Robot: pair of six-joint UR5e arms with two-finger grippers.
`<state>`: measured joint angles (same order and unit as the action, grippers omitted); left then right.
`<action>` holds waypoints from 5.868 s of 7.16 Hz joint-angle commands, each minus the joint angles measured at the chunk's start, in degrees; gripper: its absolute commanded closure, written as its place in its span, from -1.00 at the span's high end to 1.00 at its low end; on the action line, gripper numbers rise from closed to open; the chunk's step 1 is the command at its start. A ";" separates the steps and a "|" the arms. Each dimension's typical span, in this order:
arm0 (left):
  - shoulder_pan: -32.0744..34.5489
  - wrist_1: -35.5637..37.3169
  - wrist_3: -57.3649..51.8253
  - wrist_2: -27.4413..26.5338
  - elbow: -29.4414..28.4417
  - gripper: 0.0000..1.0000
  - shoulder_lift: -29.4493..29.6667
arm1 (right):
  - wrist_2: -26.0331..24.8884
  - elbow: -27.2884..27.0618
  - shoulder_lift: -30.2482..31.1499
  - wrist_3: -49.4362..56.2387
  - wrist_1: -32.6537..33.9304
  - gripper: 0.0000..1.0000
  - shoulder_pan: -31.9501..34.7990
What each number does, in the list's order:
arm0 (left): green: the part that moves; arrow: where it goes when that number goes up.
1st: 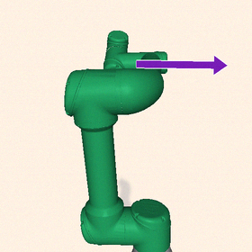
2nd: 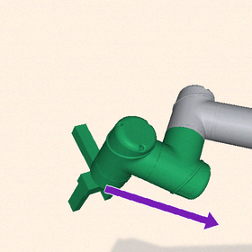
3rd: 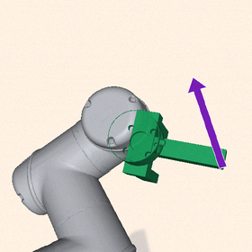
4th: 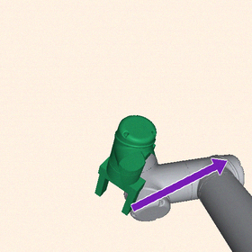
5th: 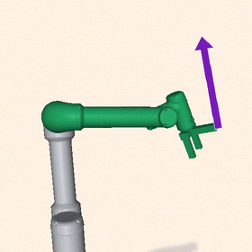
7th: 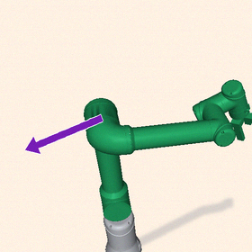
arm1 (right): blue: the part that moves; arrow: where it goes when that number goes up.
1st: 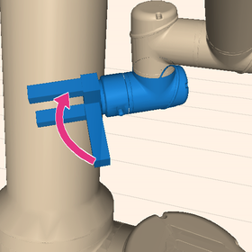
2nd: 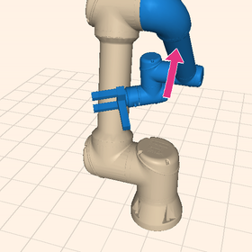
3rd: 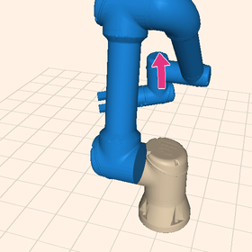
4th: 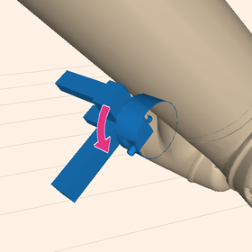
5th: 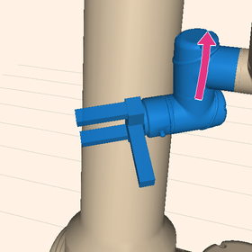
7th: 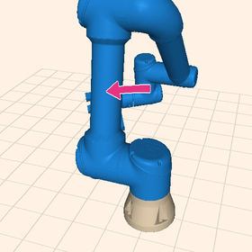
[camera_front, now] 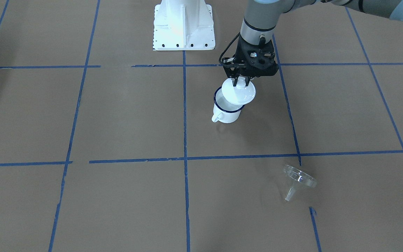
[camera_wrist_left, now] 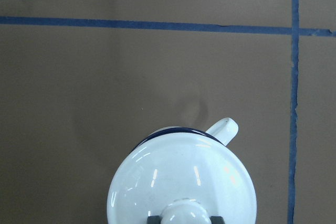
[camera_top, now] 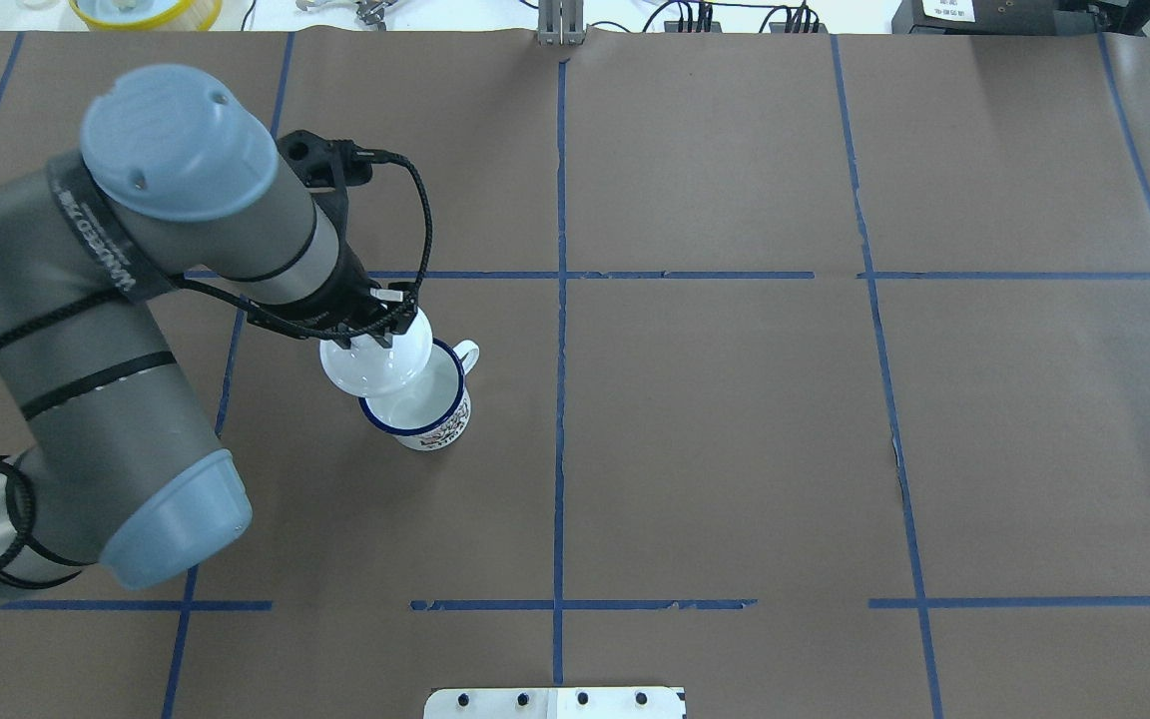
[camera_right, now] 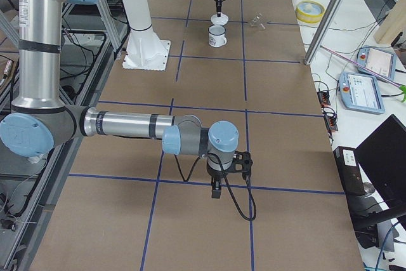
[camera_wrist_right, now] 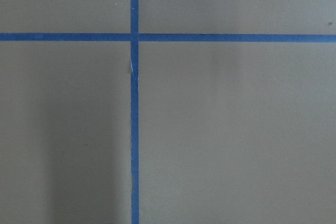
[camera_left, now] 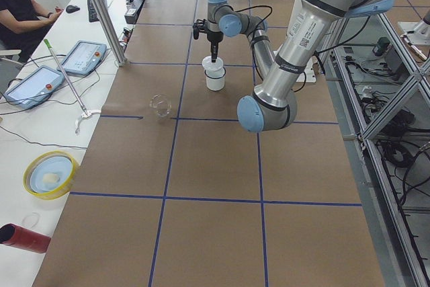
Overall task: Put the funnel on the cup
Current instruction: 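Lift the lid off the mug and set it down beside the mug, then open the left gripper and move it toward the glass funnel, then grasp the rim of the glass funnel with the left gripper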
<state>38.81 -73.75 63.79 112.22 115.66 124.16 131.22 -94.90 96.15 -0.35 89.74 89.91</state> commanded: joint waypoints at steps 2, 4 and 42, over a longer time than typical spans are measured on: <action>3.46 -1.27 -9.11 -0.07 9.55 -1.00 -12.11 | 0.00 0.06 0.00 0.00 0.00 1.00 0.00; 2.94 -17.92 -7.29 -0.07 7.58 -1.00 -23.74 | 0.00 0.06 -0.09 0.00 0.00 1.00 0.00; 14.26 -78.22 38.25 -5.14 -36.58 -1.00 -7.00 | 0.00 0.06 0.00 0.00 0.00 1.00 0.00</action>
<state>51.48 -152.16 102.29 102.37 76.29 117.52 131.22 -94.87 96.09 -0.35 89.74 89.91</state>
